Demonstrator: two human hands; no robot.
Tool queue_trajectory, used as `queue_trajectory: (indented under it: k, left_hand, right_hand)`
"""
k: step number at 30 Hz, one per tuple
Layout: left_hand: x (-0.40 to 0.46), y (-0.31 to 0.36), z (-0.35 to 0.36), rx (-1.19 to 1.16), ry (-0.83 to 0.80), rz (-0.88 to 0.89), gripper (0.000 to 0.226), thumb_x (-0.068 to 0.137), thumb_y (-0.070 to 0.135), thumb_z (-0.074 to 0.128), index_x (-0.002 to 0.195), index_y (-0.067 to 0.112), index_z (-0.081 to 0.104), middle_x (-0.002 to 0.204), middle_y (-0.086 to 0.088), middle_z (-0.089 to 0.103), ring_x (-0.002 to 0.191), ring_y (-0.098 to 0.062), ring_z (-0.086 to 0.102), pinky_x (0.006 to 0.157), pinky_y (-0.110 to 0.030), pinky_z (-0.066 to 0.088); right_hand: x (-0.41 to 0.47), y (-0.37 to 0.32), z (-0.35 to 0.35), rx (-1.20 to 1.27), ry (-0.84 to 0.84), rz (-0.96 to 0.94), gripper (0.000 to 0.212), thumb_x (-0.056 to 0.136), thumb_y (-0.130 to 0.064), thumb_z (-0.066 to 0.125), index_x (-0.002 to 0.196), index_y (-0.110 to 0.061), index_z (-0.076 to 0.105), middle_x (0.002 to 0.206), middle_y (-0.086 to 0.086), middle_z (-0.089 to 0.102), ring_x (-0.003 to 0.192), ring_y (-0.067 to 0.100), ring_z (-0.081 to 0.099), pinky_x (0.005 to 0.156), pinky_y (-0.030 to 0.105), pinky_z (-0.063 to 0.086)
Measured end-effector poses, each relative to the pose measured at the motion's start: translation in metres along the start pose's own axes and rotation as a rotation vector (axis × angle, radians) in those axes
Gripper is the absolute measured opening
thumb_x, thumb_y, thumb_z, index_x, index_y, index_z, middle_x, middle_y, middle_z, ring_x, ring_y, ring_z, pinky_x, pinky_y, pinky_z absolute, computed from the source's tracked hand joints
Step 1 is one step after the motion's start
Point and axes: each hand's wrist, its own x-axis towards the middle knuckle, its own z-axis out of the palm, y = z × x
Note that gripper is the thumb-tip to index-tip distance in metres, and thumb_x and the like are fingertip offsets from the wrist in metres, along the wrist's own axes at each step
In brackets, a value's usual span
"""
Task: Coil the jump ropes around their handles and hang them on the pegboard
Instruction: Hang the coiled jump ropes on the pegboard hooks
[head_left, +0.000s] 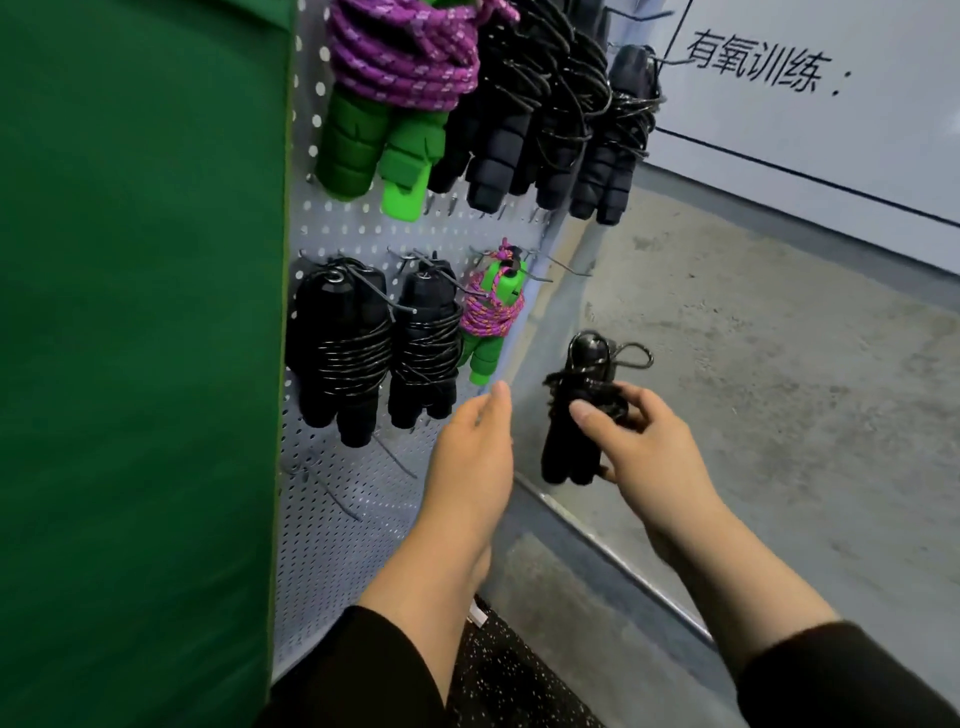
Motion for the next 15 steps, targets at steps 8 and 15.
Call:
queue_trajectory:
  k: [8, 15]
  left_hand:
    - [0.022, -0.003, -0.009, 0.02, 0.165, 0.028, 0.031, 0.103, 0.052, 0.048, 0.086, 0.03, 0.064, 0.098, 0.006, 0.071, 0.103, -0.025, 0.07, 0.099, -0.051, 0.054]
    - [0.025, -0.002, -0.003, -0.029, 0.133, 0.036, 0.029, 0.103, 0.05, 0.049, 0.087, 0.029, 0.061, 0.096, 0.004, 0.068, 0.1, -0.021, 0.068, 0.1, -0.049, 0.054]
  right_hand:
    - [0.084, -0.001, 0.007, -0.011, 0.117, -0.047, 0.041, 0.086, -0.033, 0.079, 0.12, -0.02, 0.059, 0.095, -0.002, 0.065, 0.084, 0.019, 0.063, 0.068, 0.035, 0.051]
    - [0.118, 0.004, 0.01, -0.092, 0.136, -0.081, 0.051, 0.085, -0.043, 0.078, 0.126, -0.025, 0.054, 0.108, 0.002, 0.067, 0.088, 0.027, 0.067, 0.057, 0.028, 0.047]
